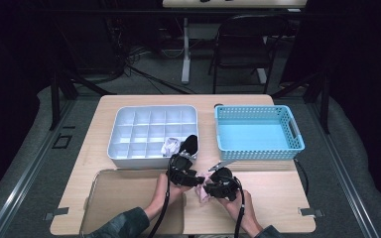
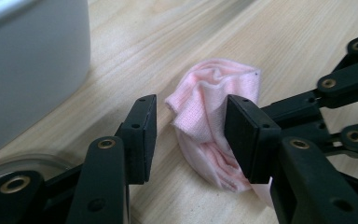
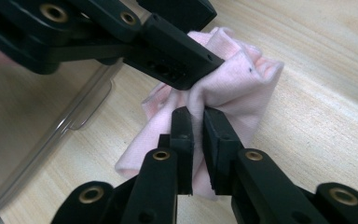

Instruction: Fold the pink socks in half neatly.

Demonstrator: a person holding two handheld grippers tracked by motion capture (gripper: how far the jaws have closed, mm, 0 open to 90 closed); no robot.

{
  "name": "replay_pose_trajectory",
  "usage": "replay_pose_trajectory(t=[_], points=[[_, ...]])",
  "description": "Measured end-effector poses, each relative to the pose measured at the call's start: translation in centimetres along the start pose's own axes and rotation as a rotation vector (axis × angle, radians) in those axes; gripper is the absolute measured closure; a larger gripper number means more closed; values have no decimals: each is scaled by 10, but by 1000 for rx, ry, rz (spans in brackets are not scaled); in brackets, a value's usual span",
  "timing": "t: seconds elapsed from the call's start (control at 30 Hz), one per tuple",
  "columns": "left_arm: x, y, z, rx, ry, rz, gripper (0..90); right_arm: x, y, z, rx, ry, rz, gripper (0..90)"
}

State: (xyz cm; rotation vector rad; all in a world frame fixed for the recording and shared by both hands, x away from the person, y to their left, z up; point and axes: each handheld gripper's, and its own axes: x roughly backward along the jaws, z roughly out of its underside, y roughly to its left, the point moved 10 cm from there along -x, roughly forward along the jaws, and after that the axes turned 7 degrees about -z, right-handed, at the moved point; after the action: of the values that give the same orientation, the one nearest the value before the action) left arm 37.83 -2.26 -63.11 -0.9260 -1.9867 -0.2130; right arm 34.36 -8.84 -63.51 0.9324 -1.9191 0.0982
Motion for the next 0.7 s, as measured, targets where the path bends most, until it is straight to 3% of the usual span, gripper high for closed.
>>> replay_pose_trajectory(t=[0.17,0.27,0.4,0.47,0.57,0.7], points=[[0,2,1,-18,6,-19,541,7,3,1,6,2,7,742],[0,3,2,-16,5,-19,536,9,7,6,14,4,15,741],[2,2,-1,5,-1,-1,496,1,7,9,20,16,25,759],[5,-1,-4,33,-10,33,479,0,6,8,32,19,36,782],[8,-6,-6,38,-15,69,452,0,5,10,39,35,34,791],[4,-9,-4,25,10,73,429,-1,5,9,43,32,39,801]])
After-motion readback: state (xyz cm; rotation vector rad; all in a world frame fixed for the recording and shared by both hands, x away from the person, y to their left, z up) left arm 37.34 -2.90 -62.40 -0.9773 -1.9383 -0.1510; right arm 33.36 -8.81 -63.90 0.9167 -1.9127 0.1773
